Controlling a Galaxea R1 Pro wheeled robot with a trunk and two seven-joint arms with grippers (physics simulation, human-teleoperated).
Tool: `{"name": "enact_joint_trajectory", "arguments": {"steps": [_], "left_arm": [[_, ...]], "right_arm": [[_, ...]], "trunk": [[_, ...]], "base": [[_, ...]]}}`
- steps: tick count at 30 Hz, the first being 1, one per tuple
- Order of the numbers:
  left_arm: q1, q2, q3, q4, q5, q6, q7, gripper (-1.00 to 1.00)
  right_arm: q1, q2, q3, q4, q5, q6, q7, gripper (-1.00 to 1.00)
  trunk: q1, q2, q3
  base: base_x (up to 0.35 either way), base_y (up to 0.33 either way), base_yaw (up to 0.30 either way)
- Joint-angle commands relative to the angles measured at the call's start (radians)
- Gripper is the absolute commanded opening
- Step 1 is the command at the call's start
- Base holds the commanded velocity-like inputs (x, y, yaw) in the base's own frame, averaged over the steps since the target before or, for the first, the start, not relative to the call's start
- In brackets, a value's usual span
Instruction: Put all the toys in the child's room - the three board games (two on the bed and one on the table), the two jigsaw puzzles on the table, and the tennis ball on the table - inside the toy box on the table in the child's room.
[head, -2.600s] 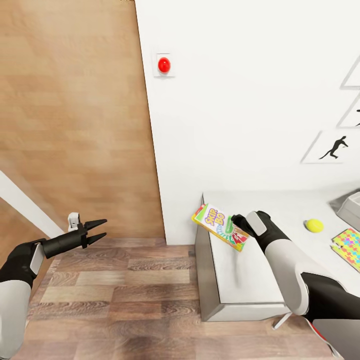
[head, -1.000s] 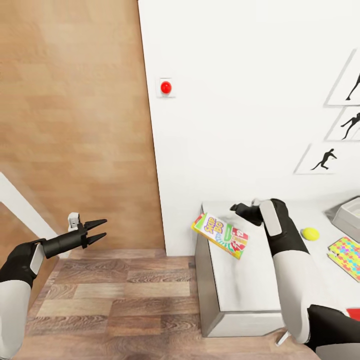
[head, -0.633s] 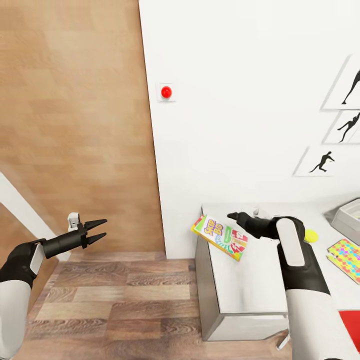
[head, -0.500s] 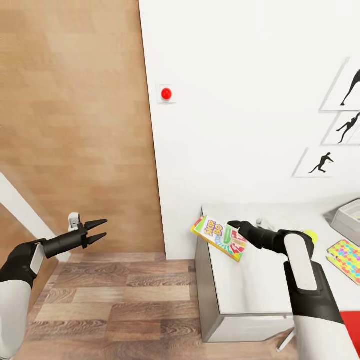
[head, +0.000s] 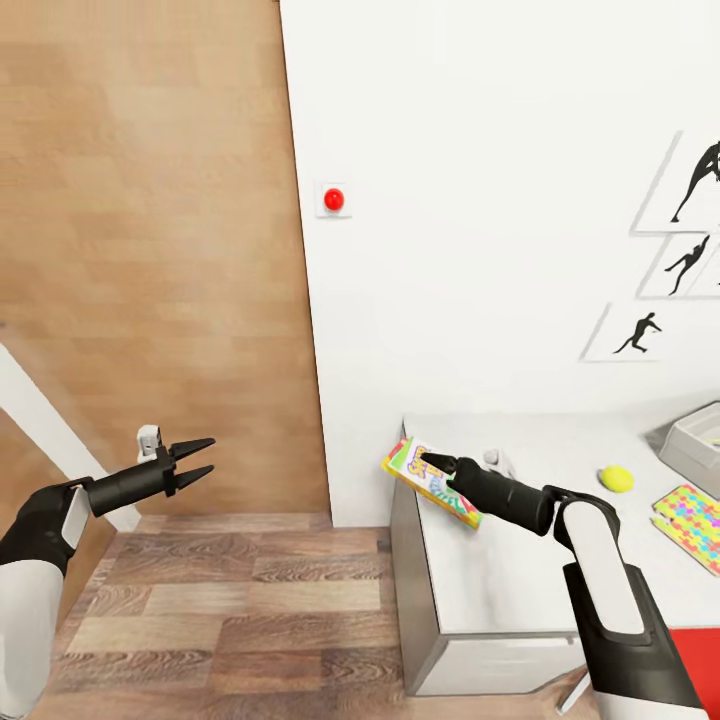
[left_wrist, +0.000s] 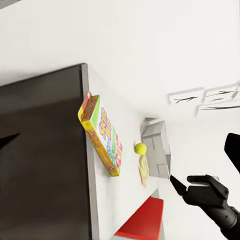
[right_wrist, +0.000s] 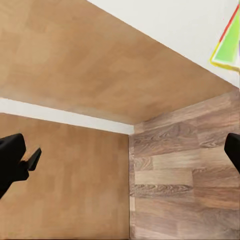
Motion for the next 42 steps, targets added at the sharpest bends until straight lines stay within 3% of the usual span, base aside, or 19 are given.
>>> {"name": "enact_joint_trajectory", "arguments": {"steps": [1,3,9,42], "left_arm": [[-0.001,0.000,0.001,0.000,0.000,0.010,-0.003,1.00],[-0.001,0.000,0.001,0.000,0.000,0.010,-0.003,1.00],[-0.001,-0.002,0.001,0.000,0.000,0.010,-0.002,1.00],[-0.001,-0.005,0.001,0.000,0.000,0.010,-0.003,1.00]], "right_arm": [[0.000,-0.001,0.005,-0.001,-0.010,0.004,0.028,1.00],[0.004,-0.003,0.010,-0.001,-0.010,0.004,0.071,1.00],[0.036,-0.006,0.011,-0.002,-0.008,0.004,0.117,1.00],[0.044,-0.006,0.012,-0.001,0.003,-0.001,0.125,1.00]], "trunk": [[0.001,-0.002,0.000],[0.001,-0.002,0.003],[0.001,-0.002,0.013],[0.001,-0.002,0.059]], "base": [[0.000,0.000,0.000],[0.000,0.000,0.000],[0.000,0.000,0.000],[0.000,0.000,0.003]]}}
